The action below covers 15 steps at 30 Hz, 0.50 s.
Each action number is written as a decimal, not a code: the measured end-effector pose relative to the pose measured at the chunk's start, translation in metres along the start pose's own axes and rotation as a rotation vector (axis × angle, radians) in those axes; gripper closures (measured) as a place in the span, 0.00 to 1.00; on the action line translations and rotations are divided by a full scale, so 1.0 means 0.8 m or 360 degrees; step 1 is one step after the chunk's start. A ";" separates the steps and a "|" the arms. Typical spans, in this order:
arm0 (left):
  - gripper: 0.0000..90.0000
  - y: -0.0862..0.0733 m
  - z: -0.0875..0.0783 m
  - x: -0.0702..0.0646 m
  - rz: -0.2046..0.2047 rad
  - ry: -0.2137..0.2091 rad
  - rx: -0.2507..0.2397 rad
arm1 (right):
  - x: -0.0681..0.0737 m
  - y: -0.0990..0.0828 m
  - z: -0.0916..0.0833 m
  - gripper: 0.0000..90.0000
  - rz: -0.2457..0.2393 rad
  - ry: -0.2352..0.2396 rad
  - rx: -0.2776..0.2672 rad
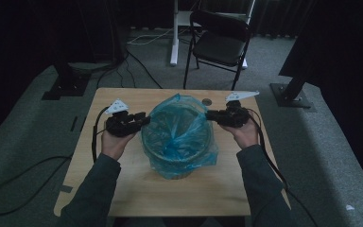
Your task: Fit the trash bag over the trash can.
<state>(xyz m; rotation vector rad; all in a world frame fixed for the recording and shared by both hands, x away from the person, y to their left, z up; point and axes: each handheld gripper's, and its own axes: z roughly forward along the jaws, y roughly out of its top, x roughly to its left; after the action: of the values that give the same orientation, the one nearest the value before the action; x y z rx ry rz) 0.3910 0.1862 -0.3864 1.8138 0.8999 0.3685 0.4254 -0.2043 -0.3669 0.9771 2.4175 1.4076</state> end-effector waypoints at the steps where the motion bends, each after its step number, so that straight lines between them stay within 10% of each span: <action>1: 0.74 0.001 0.001 0.001 -0.0005 -0.0001 -0.0001 | 0.000 0.000 0.001 0.90 0.0000 -0.0007 0.0010; 15: 0.90 0.008 0.006 0.005 -0.0037 0.0012 -0.0047 | -0.001 0.000 -0.001 1.00 0.0001 -0.0055 -0.0014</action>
<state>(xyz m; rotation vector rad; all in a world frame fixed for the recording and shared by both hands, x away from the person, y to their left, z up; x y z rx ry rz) 0.3994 0.1851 -0.3829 1.7745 0.9151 0.3725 0.4260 -0.2049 -0.3666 0.9921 2.3847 1.3886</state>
